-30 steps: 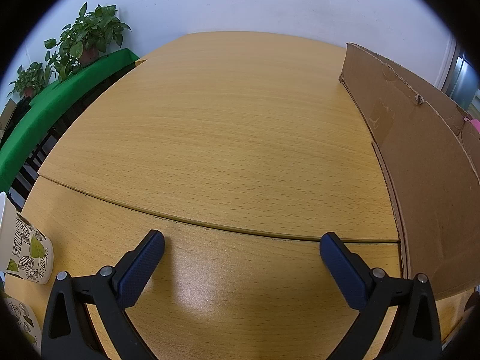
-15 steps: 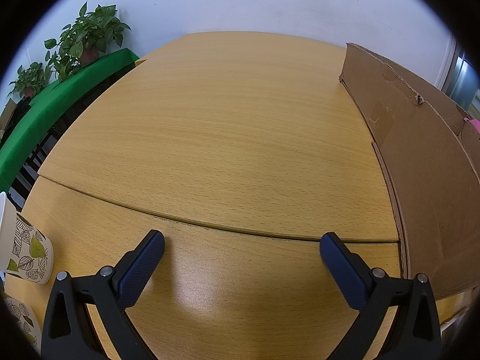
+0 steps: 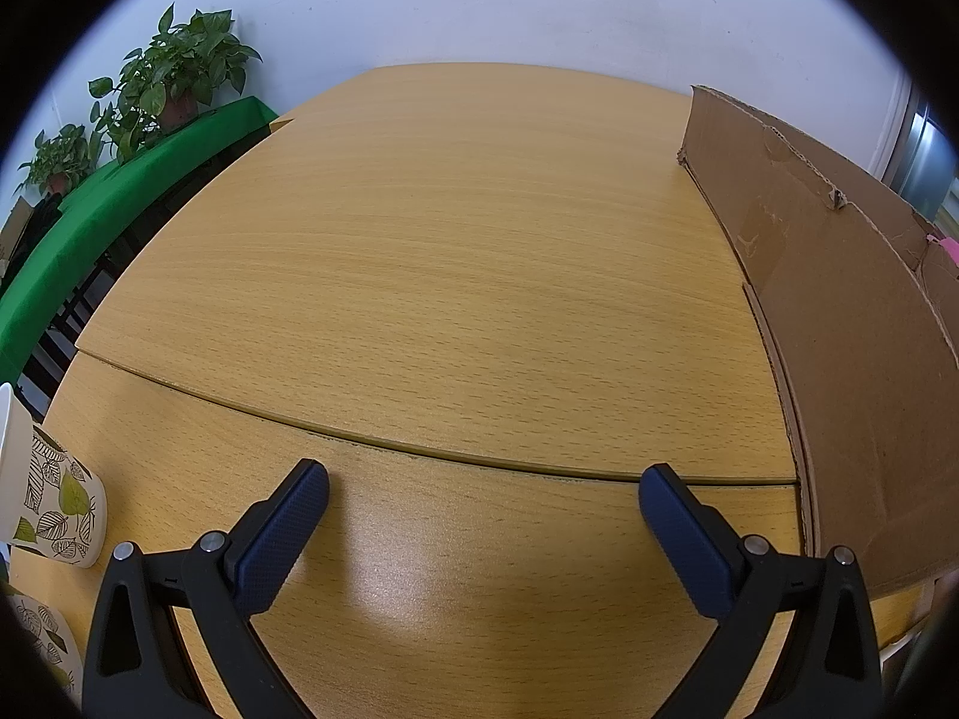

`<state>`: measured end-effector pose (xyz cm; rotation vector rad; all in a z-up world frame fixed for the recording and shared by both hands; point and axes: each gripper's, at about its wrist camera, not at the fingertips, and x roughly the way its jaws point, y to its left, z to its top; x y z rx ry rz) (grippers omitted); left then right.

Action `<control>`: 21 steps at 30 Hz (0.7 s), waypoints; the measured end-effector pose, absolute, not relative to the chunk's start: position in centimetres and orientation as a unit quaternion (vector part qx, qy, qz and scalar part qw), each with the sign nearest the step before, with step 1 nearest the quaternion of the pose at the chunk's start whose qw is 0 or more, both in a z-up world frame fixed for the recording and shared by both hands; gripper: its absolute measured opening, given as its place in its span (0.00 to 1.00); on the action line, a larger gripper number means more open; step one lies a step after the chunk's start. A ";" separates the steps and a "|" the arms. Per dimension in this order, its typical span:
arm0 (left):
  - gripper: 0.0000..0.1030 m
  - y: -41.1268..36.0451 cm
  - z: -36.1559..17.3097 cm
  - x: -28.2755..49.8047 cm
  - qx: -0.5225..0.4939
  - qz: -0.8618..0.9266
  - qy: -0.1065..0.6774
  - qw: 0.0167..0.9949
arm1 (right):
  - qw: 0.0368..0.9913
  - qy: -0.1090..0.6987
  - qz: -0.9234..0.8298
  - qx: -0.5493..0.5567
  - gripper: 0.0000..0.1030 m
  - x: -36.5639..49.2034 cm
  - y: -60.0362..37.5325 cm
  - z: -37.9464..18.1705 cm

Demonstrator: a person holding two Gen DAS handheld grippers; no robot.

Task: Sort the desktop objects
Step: 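Close both grippers on the teal-and-pink plush pig from opposite sides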

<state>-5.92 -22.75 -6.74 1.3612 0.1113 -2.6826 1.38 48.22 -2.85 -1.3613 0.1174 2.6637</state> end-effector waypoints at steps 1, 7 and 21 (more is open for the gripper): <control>1.00 -22.8 -6.7 -6.0 0.451 -0.889 0.037 0.066 | 0.075 0.032 0.895 -0.439 1.00 2.3 47.8 -2.0; 1.00 -22.7 -6.7 -5.8 0.451 -0.889 0.037 0.066 | 0.062 -0.007 0.954 -0.292 1.00 10.8 44.0 6.7; 1.00 -13.7 5.3 6.8 0.360 -0.930 0.070 -0.035 | -0.160 -0.047 0.958 -0.233 1.00 16.0 28.1 11.7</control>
